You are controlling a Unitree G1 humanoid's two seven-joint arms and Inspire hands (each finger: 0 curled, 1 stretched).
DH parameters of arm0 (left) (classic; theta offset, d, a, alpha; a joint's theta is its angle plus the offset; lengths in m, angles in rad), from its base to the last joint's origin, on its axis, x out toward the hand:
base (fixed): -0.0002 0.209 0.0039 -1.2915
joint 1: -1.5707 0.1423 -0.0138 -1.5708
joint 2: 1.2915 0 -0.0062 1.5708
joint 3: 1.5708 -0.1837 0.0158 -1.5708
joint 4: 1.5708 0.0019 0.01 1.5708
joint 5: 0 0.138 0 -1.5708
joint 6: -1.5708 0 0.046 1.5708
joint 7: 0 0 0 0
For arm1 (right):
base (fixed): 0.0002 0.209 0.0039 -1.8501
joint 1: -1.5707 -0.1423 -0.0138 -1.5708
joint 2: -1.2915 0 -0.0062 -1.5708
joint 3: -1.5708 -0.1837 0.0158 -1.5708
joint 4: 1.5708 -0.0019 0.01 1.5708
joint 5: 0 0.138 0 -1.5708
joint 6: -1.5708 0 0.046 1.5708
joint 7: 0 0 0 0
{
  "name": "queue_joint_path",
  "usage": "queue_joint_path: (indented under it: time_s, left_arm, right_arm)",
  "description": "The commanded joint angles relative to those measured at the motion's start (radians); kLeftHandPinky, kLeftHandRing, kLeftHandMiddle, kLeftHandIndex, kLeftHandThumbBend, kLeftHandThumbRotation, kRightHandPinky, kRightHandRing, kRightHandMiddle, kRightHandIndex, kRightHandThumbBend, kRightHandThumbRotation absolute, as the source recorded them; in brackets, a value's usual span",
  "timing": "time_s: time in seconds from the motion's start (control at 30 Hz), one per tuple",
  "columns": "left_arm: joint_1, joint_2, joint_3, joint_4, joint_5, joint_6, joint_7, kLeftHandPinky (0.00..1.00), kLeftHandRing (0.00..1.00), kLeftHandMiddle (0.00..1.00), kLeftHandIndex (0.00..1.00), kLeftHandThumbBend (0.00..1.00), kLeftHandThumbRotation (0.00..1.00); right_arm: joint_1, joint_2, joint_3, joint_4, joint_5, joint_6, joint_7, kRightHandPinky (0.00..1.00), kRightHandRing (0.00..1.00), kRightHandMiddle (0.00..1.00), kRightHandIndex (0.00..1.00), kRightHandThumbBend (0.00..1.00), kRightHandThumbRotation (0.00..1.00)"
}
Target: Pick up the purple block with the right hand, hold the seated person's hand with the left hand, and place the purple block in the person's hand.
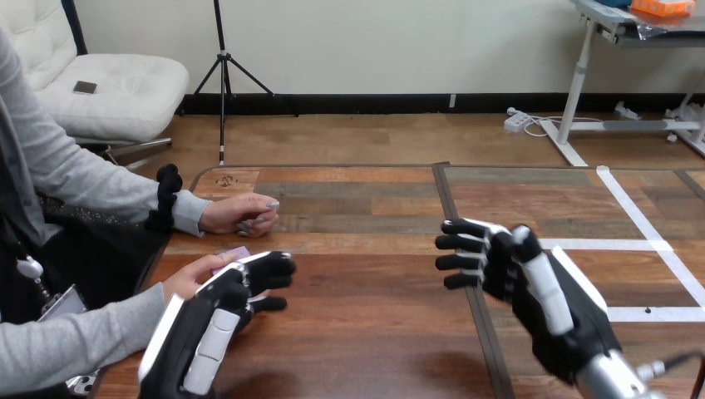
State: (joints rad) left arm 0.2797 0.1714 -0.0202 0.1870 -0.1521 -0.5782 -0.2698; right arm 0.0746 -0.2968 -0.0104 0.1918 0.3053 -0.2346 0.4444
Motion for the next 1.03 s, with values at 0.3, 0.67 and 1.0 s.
queue_joint_path:
  time_s: [0.3, 0.67, 1.0]
  left_arm:
    - [0.001, -0.105, 0.003, -0.115, -0.009, -0.100, 0.051, 0.90, 0.85, 0.81, 0.75, 0.63, 1.00]
    - [0.003, -0.114, 0.011, -0.146, -0.038, -0.086, 0.070, 0.93, 0.84, 0.81, 0.76, 0.64, 1.00]
    - [0.009, -0.112, 0.009, -0.158, -0.071, -0.053, 0.070, 0.93, 0.85, 0.82, 0.80, 0.62, 1.00]
  right_arm:
    - [0.078, 0.100, -0.022, -0.150, 0.082, 0.011, -0.007, 0.89, 0.91, 0.91, 0.89, 0.79, 1.00]
    - [0.103, 0.139, -0.039, -0.143, 0.114, -0.004, 0.016, 0.92, 0.93, 0.92, 0.92, 0.81, 1.00]
    - [0.104, 0.168, -0.051, -0.135, 0.122, 0.001, 0.007, 0.90, 0.91, 0.91, 0.92, 0.83, 1.00]
